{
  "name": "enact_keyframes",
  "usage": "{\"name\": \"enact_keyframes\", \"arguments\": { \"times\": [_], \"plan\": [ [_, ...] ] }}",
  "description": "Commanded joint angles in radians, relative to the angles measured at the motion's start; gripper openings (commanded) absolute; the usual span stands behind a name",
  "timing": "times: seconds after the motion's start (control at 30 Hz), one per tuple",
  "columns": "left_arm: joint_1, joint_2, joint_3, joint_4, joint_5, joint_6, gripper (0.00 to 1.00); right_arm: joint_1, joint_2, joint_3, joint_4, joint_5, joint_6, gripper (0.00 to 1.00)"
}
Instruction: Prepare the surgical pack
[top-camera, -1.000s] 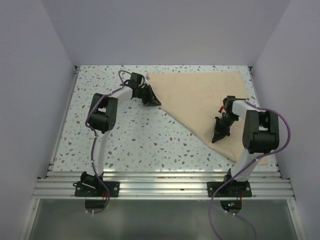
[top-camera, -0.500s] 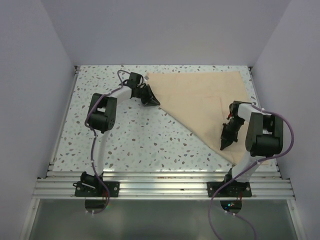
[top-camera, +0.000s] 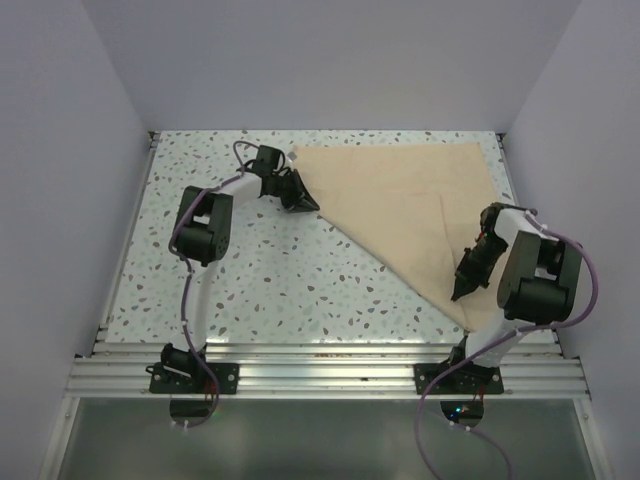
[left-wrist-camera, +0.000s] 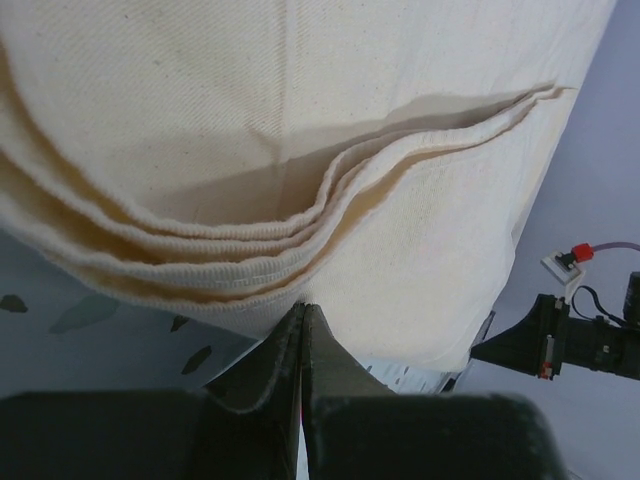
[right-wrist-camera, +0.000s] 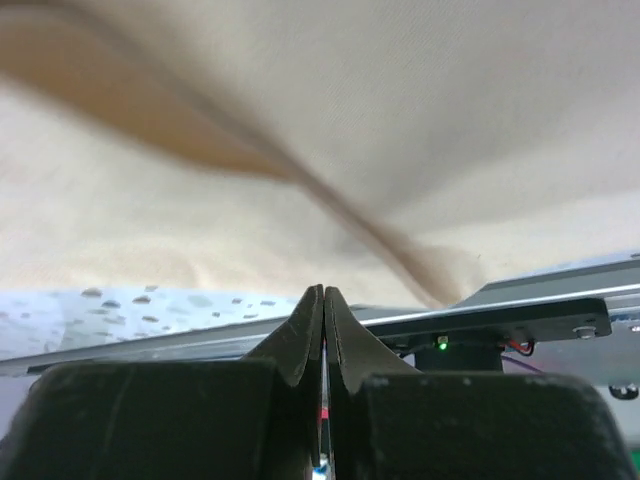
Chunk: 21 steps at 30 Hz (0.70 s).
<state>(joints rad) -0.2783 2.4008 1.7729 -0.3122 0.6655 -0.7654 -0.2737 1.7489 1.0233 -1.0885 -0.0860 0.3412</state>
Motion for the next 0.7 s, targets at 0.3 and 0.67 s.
{"name": "enact_keyframes", "arguments": {
  "times": [0.3, 0.67],
  "plan": [
    [-0.024, -0.043, 0.019, -0.028, -0.058, 0.023, 0.08, 0.068, -0.013, 0.0, -0.054, -0.181, 0.019, 0.0],
    [-0.021, 0.031, 0.008, 0.001, -0.046, -0.023, 0.07, 0.028, 0.1, -0.043, -0.057, 0.034, 0.054, 0.0]
  ]
}}
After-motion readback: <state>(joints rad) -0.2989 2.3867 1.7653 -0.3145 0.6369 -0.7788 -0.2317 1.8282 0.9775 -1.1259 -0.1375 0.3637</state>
